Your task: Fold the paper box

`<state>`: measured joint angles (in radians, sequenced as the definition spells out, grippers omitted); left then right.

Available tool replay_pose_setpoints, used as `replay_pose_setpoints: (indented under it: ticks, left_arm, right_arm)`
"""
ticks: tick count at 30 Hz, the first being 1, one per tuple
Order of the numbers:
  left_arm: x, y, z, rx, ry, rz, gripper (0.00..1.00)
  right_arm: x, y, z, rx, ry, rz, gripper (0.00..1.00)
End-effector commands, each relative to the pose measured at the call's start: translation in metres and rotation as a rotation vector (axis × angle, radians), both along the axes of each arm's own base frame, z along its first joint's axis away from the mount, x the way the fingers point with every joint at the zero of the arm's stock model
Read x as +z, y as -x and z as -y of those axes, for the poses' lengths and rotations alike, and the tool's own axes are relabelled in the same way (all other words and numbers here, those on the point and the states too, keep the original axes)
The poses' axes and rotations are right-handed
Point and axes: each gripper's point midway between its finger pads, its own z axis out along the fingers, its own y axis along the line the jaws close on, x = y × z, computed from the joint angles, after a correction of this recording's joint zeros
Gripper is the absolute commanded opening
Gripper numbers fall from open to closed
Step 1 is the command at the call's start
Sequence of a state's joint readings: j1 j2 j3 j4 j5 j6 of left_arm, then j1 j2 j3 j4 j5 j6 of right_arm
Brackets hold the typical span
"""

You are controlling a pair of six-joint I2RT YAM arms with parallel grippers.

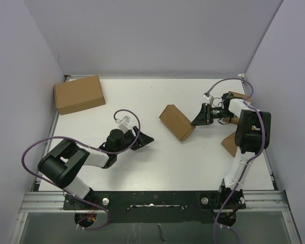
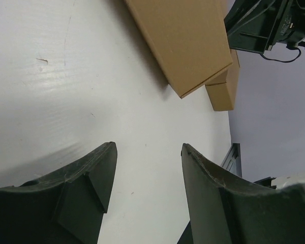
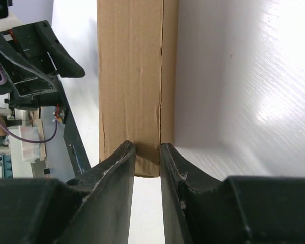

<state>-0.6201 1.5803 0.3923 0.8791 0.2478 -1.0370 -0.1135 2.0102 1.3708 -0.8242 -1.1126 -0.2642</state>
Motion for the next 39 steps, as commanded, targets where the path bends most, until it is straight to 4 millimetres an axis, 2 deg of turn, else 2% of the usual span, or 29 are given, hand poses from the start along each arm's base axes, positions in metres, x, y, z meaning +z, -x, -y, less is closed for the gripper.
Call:
replay_pose_setpoints:
  ticks: [1, 10, 15, 18, 23, 25, 32, 37, 39]
  left_arm:
    - [0.014, -0.008, 0.005, -0.008, 0.029, 0.052, 0.52]
    - [0.011, -0.007, 0.003, -0.006, 0.013, 0.054, 0.52]
    - [0.009, -0.009, 0.000, -0.002, -0.026, 0.057, 0.52]
    - [0.008, -0.009, -0.002, 0.001, -0.048, 0.057, 0.52]
    - [0.011, -0.009, -0.009, 0.017, -0.082, 0.067, 0.51]
    - [0.013, -0.010, -0.016, 0.037, -0.096, 0.073, 0.52]
    - [0.028, 0.007, -0.052, 0.105, -0.191, 0.103, 0.51]
    - [0.041, 0.027, -0.079, 0.156, -0.226, 0.122, 0.52]
    - [0.047, 0.034, -0.087, 0.168, -0.227, 0.136, 0.51]
  right_arm:
    - [-0.026, 0.001, 0.009, 0.020, 0.105, 0.001, 0.25]
    - [-0.036, 0.019, 0.007, 0.075, 0.170, 0.003, 0.27]
    - [-0.039, 0.042, -0.007, 0.207, 0.267, 0.095, 0.29]
    - [-0.030, 0.051, -0.020, 0.290, 0.316, 0.196, 0.29]
    - [-0.025, 0.075, -0.058, 0.502, 0.445, 0.422, 0.29]
    - [-0.023, 0.075, -0.075, 0.557, 0.496, 0.504, 0.29]
    - [-0.019, 0.055, -0.128, 0.681, 0.541, 0.635, 0.28]
    - [-0.020, 0.046, -0.183, 0.781, 0.501, 0.692, 0.28]
    - [-0.014, 0.044, -0.205, 0.805, 0.456, 0.698, 0.28]
